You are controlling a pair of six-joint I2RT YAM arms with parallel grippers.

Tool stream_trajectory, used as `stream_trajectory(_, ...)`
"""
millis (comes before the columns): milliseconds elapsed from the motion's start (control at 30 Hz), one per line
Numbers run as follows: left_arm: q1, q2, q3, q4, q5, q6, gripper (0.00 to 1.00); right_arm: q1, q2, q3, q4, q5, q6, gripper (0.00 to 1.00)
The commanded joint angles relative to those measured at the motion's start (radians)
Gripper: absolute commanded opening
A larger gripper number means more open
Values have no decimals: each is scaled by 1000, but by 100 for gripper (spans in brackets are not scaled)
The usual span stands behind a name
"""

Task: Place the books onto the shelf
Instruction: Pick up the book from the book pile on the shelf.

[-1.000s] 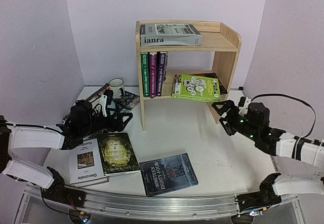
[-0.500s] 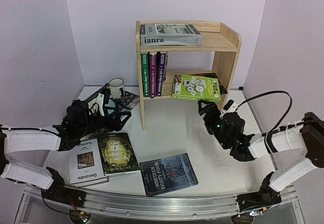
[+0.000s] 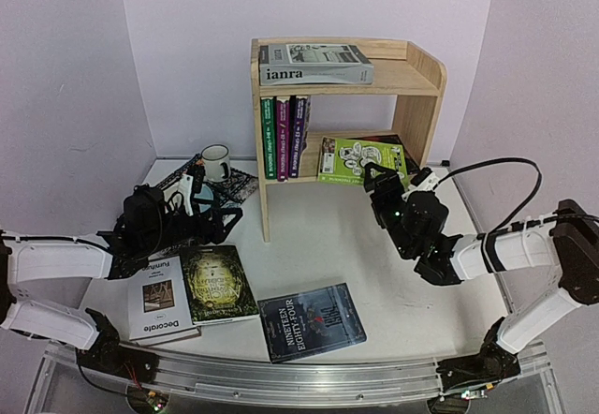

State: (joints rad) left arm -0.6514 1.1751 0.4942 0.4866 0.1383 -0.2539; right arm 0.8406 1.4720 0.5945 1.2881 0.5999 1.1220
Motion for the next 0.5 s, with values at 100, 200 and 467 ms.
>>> stream_trajectory(100, 5, -5, 8, 2, 19, 18, 89, 3, 11, 71, 23, 59, 26, 84)
stream_trajectory(200, 5, -4, 8, 3, 17, 18, 89, -1, 14, 80, -6, 68, 44, 83)
stream_trajectory(467, 4, -9, 1, 3, 17, 15, 89, -44, 33, 93, -38, 29, 108, 71)
